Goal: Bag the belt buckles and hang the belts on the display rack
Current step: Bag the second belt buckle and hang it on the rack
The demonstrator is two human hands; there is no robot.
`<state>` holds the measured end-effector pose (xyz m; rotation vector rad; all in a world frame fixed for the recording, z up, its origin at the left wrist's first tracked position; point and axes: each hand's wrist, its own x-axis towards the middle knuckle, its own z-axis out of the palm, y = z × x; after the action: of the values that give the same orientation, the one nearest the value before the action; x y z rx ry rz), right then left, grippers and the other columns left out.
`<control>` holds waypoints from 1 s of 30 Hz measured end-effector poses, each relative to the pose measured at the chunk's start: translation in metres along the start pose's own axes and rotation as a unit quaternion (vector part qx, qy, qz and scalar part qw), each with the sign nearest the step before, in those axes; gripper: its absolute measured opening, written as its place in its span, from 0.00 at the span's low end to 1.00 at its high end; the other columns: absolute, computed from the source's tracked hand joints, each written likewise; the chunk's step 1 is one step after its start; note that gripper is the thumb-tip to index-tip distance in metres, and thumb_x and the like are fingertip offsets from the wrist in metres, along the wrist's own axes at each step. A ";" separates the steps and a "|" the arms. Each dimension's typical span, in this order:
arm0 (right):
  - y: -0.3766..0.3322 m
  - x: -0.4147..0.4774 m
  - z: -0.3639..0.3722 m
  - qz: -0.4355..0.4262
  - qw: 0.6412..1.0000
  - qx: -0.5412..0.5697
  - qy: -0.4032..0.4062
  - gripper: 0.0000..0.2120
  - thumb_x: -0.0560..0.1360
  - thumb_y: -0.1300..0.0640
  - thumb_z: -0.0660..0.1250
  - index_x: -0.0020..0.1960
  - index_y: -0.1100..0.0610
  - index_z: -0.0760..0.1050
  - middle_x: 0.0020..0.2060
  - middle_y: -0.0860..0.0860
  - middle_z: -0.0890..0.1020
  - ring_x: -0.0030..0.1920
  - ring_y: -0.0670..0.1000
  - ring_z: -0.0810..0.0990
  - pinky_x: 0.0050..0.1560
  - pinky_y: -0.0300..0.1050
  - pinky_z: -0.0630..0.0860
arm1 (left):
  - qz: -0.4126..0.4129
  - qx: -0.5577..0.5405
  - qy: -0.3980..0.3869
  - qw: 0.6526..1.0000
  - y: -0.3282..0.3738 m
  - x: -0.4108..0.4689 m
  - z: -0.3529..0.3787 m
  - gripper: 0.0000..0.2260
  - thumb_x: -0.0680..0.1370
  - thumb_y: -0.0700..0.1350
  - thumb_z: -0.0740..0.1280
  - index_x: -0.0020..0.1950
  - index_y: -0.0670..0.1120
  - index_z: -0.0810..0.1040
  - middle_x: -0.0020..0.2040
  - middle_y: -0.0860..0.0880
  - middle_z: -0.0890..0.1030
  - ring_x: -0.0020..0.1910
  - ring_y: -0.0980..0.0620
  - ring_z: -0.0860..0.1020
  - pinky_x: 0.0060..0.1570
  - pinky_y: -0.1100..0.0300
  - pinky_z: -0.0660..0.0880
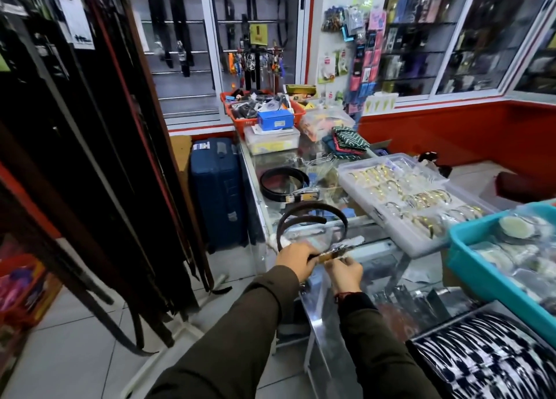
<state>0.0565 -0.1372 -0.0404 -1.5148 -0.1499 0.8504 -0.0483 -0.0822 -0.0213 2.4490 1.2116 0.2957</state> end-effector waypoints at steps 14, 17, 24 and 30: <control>-0.038 -0.050 0.046 -0.173 0.963 0.133 -0.157 0.19 0.76 0.69 0.70 0.66 0.65 0.76 0.53 0.61 0.84 0.47 0.50 0.85 0.50 0.40 0.83 | 0.020 -0.331 0.259 0.907 -0.010 -0.031 -0.056 0.12 0.80 0.43 0.68 0.63 0.44 0.83 0.54 0.45 0.83 0.54 0.49 0.82 0.56 0.58 0.79; -0.056 -0.063 0.064 -0.226 0.948 0.106 -0.197 0.18 0.75 0.67 0.72 0.64 0.64 0.78 0.51 0.58 0.86 0.49 0.51 0.86 0.54 0.47 0.82 | 0.019 -0.367 0.323 0.872 -0.014 -0.039 -0.076 0.13 0.80 0.42 0.69 0.65 0.44 0.82 0.56 0.44 0.83 0.55 0.50 0.82 0.55 0.61 0.79; -0.081 -0.103 0.114 -0.324 0.907 0.012 -0.267 0.15 0.73 0.63 0.74 0.59 0.62 0.83 0.50 0.56 0.87 0.49 0.52 0.87 0.54 0.51 0.84 | -0.069 -0.366 0.425 0.825 -0.038 -0.070 -0.118 0.11 0.79 0.46 0.71 0.61 0.50 0.83 0.66 0.52 0.76 0.65 0.61 0.73 0.69 0.60 0.71; -0.079 -0.140 0.148 -0.308 0.871 0.015 -0.383 0.13 0.74 0.62 0.73 0.55 0.49 0.84 0.51 0.53 0.88 0.54 0.51 0.86 0.61 0.56 0.81 | -0.160 -0.352 0.449 0.805 -0.059 -0.106 -0.155 0.09 0.78 0.52 0.71 0.57 0.62 0.82 0.83 0.51 0.48 0.82 0.53 0.45 0.79 0.53 0.50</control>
<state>-0.0985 -0.0841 0.1049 -0.9202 -1.1368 0.8658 -0.2095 -0.0951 0.0912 1.3839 1.4395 1.5987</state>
